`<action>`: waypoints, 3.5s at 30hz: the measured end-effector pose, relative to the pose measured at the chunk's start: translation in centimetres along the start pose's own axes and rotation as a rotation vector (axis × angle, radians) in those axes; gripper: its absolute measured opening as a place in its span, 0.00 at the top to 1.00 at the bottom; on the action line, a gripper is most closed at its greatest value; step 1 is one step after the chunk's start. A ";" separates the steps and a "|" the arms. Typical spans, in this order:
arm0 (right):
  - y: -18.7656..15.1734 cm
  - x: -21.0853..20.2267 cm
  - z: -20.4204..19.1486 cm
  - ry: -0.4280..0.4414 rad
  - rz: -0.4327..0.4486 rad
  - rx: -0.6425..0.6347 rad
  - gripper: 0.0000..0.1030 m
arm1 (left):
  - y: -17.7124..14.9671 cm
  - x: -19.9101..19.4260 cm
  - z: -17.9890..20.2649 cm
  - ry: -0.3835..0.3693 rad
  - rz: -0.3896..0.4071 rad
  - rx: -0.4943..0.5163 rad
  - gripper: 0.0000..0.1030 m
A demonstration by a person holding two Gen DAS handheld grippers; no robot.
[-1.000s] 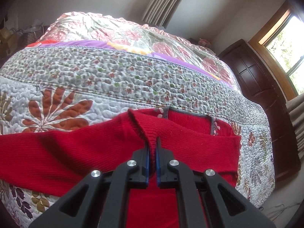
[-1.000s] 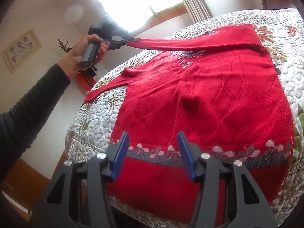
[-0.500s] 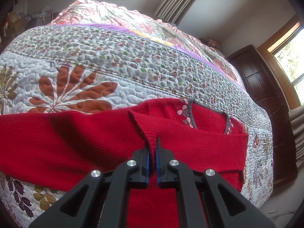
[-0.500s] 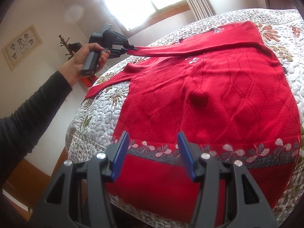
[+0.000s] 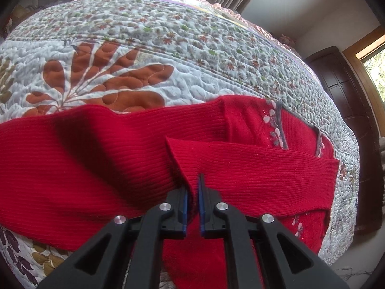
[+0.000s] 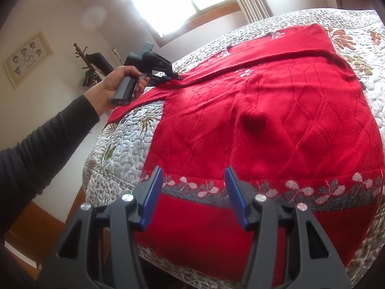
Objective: Fold small clothes
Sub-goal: 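Pull the cuff further across the chest with the left tool and release, then grasp the other sleeve's cuff with the left tool and lift it, then fold the held sleeve across the sweater chest with the left tool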
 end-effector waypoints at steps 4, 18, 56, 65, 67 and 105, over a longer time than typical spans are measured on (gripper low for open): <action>0.1 -0.3 0.1 -0.005 0.004 0.000 0.48 | 1.3 -3.7 -0.7 0.075 0.143 -0.020 0.69; 0.0 -1.6 -1.3 -0.019 0.001 -0.018 0.44 | -2.2 0.2 0.9 -0.084 0.026 -0.025 0.58; -1.3 3.5 -9.2 0.024 -0.104 -0.086 0.33 | -0.7 -19.1 -41.4 -0.069 0.455 -0.601 0.88; -1.5 2.1 -8.8 0.024 -0.084 -0.074 0.33 | 0.3 -24.2 -34.8 -0.080 0.588 -0.458 0.96; -1.5 1.7 -8.4 0.022 -0.078 -0.062 0.33 | 0.8 -25.6 -31.2 -0.094 0.617 -0.387 0.96; 10.9 -0.2 9.1 0.083 -0.002 0.199 0.31 | -11.3 -4.1 10.2 -0.483 0.268 0.138 0.30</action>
Point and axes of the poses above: each gripper's, at about its wrist camera, not at the fingertips, and x roughly the way its jaws point, z to its right, y to its top, the point moved 6 cm from there along x, roughly the way its jaws point, and after that the axes turned 8 degrees about -x, right-handed, at the moved point
